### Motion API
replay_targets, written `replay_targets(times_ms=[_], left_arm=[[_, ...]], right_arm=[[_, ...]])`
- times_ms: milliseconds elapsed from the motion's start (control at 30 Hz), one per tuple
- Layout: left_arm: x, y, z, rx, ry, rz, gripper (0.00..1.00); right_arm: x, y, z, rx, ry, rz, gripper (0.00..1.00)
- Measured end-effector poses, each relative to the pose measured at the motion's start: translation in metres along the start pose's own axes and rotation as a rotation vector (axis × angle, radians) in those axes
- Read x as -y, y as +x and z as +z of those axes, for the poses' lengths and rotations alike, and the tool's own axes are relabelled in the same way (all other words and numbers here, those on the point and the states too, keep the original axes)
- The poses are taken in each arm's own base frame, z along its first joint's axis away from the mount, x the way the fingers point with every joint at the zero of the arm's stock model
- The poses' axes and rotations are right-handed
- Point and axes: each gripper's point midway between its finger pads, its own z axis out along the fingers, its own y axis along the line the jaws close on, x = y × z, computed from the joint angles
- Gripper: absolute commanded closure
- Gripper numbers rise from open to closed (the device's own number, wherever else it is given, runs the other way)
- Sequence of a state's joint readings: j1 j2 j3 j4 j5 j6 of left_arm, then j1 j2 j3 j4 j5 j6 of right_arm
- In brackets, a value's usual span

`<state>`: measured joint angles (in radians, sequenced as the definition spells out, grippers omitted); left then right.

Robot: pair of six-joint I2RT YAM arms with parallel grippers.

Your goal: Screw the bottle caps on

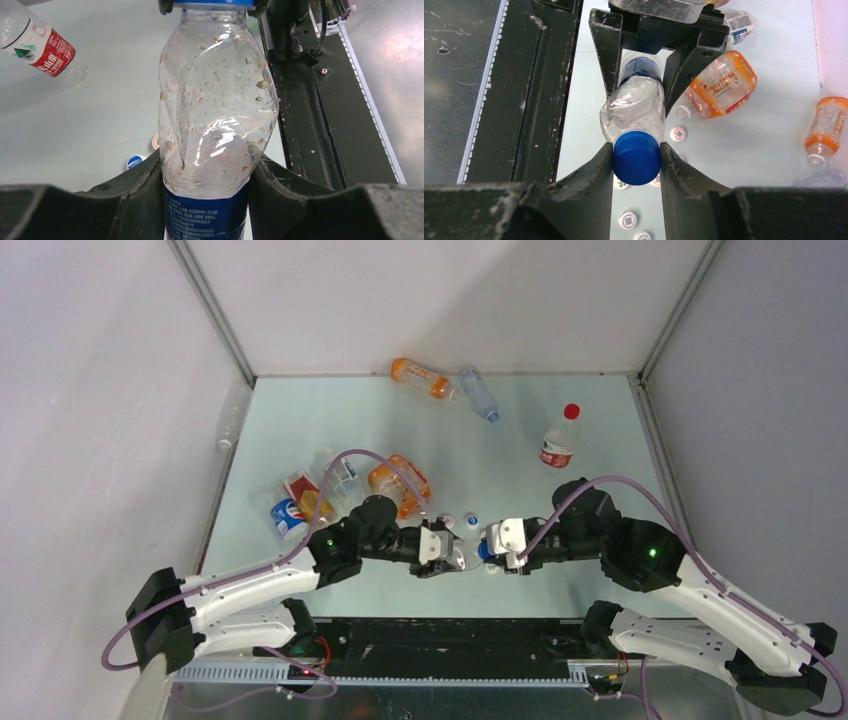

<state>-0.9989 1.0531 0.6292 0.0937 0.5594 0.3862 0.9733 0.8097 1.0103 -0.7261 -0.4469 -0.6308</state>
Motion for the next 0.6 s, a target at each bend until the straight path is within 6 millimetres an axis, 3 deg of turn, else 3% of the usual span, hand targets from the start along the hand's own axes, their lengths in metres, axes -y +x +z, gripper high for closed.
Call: replay_targets(times_ms=[133,233,500,533,600], left_arm=[[-0.007,0.003,-0.001,-0.016,-0.041,0.007,0.73],[-0.019,0.007,-0.003,-0.032,-0.12,0.026,0.73],[-0.062,0.034,-0.015,-0.167,-0.501,0.219,0.72],[-0.065,0.036,-0.016,-0.181,-0.533,0.235,0.72],[-0.071,0.039,-0.018,-0.203,-0.59,0.258,0.73]], right_arm=[[0.004,0.002,0.003,-0.015,0.029,0.07,1.0],[0.014,0.007,0.006,-0.042,0.099,0.214,1.0],[0.044,0.033,0.024,-0.096,0.442,0.951,1.0],[0.046,0.034,0.025,-0.09,0.476,1.033,0.98],[0.05,0.035,0.026,-0.067,0.525,1.133,0.72]])
